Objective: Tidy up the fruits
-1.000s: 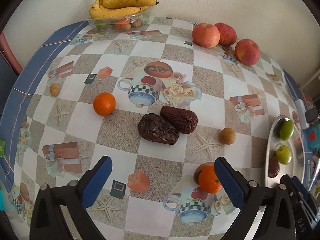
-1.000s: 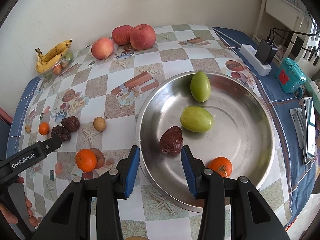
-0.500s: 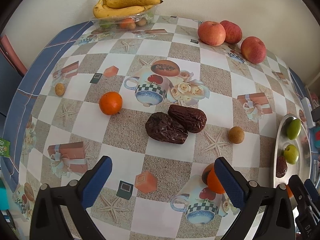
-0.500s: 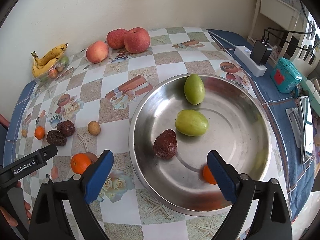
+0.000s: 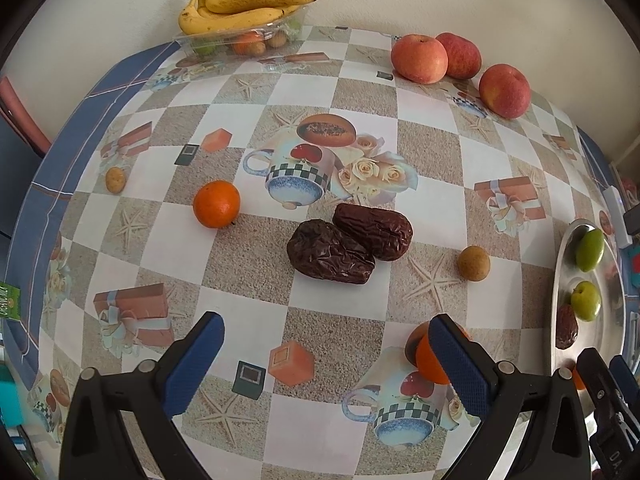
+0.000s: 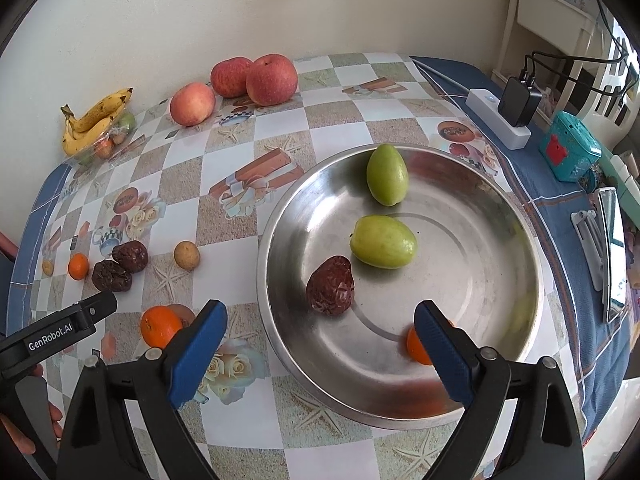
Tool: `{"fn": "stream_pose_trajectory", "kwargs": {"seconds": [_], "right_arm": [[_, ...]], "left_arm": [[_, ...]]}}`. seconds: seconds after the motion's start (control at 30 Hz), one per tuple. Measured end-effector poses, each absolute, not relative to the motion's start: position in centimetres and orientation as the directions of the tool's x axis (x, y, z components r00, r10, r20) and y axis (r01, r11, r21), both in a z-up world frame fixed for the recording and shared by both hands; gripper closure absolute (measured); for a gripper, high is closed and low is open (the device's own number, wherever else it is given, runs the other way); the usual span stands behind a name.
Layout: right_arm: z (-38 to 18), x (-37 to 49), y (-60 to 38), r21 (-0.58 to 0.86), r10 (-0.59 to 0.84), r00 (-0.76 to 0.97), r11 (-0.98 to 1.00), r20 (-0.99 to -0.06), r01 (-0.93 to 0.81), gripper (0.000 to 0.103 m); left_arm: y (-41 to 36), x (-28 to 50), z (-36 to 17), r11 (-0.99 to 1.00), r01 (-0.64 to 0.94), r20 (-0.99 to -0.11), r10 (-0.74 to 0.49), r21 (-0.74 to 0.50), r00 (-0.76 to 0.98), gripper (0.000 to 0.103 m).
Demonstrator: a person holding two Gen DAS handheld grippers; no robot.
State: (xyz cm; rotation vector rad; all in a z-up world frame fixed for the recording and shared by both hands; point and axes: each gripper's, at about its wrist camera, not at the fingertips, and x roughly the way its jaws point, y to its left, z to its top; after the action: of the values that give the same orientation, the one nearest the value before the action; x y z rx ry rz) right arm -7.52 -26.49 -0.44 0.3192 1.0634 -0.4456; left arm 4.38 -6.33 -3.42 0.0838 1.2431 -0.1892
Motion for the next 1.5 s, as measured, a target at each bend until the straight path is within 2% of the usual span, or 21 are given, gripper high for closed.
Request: {"fn": "stream_pose_trajectory", "kwargs": {"seconds": [0.47, 0.67, 1.2, 1.37, 1.5], "right_arm": [[-0.6, -6.3, -24.4, 0.045, -0.178, 0.403, 0.874, -0.898, 0.485, 0.008], [-0.7, -5.3, -23.3, 0.063, -0.153, 0.415, 0.885, -0.897, 0.461, 0.008], [0.0, -2.0, -18.9, 0.122, -0.077, 0.487, 0.923, -0.870, 0.365, 0.008], [-0.3, -1.2, -17.3, 0.132, -0.048, 0.483, 0.935, -0.874, 0.330, 0.014], [-1.0, -0.7, -16.1, 0.102, -0.042, 0.457, 0.953, -0.889, 0.285, 0.015]], "left_arm": [[-6.0, 4.6, -4.2, 0.981, 0.187, -0.952, -0.103, -0.050, 0.288, 0.000], [-4.7, 5.0, -3.7, 0.982, 0.165, -0.945, -0.139, -0.093, 0.297, 0.000], [2.6, 7.7, 0.1, 0.985, 0.037, -0.894, -0.169, -0.169, 0.415, 0.000], [3.2, 8.0, 0.3, 0.980, 0.026, -0.888, -0.188, -0.195, 0.420, 0.000], [2.0, 8.1, -1.0, 0.971, 0.054, -0.899, -0.237, -0.234, 0.367, 0.000]]}}
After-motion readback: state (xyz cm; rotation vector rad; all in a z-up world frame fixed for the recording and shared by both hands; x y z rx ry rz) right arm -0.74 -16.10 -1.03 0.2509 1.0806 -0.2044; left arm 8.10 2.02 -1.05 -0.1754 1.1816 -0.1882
